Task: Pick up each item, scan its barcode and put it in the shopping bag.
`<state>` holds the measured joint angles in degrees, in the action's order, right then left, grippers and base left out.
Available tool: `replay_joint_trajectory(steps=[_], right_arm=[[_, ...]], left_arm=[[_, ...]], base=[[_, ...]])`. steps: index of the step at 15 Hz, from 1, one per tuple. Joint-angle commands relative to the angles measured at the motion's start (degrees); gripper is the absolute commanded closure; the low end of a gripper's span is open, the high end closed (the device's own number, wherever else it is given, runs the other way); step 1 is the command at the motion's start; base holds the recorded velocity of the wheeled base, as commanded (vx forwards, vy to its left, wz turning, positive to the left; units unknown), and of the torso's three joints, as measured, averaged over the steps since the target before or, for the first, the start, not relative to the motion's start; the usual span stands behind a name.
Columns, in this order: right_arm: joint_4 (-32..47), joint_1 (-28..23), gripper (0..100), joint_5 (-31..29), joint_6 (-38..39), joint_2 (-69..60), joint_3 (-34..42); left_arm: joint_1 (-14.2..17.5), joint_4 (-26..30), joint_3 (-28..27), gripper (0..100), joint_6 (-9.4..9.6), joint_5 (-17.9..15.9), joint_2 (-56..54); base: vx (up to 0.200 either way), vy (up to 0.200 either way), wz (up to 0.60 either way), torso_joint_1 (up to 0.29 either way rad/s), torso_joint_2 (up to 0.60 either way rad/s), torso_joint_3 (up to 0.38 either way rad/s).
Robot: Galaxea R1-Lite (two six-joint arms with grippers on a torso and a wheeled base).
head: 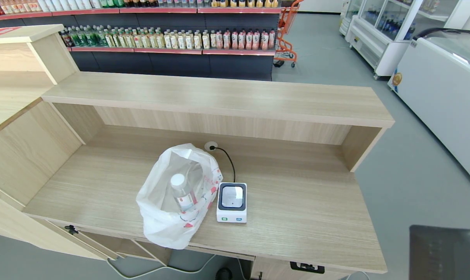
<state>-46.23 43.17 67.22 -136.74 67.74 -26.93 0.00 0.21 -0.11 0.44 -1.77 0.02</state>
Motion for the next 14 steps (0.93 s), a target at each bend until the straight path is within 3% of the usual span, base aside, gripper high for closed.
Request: replay_joint_trajectory(steps=[1,6,7,9,10,11,12,13,14], right_arm=[[0.0,0.08,100,0.02,-0.02,0.37,0.03],[0.17,-0.1,100,0.11,0.16,0.72,-0.14],[1.84,-1.33,100,-0.42,1.39,2.04,-1.46],[4.39,-9.24,100,-7.37,10.36,7.49,-2.78],[6.24,-13.2,100,-12.73,17.65,8.9,-2.43],[13.88,-17.33,100,-23.89,37.51,6.7,-0.14],[18.63,-18.47,100,-29.69,48.59,3.1,-0.05],[22.67,-22.69,100,-35.14,61.07,-1.56,-0.84],[23.46,-23.48,100,-35.05,71.97,-2.0,-1.37]], left_arm=[[0.0,0.06,-0.07,100,0.0,0.01,0.06],[0.0,-0.03,-0.07,100,0.0,0.01,-0.02],[0.0,-0.03,-0.07,100,0.0,0.01,0.06],[0.0,0.06,0.02,100,0.0,0.01,0.06],[0.0,0.06,0.02,100,0.0,0.01,-0.02],[0.0,0.06,0.02,100,0.0,0.01,0.06],[0.0,-0.03,0.02,100,0.0,0.01,-0.02],[0.0,-0.03,0.02,100,0.0,0.01,0.06],[0.0,-0.03,-0.07,100,0.0,0.01,0.06]], base=[[0.0,0.0,0.0,0.0,0.0,0.0],[0.0,0.0,0.0,0.0,0.0,0.0],[0.0,0.0,0.0,0.0,0.0,0.0],[0.0,0.0,0.0,0.0,0.0,0.0],[0.0,0.0,0.0,0.0,0.0,0.0],[0.0,0.0,0.0,0.0,0.0,0.0],[0.0,0.0,0.0,0.0,0.0,0.0],[0.0,0.0,0.0,0.0,0.0,0.0],[0.0,0.0,0.0,0.0,0.0,0.0]])
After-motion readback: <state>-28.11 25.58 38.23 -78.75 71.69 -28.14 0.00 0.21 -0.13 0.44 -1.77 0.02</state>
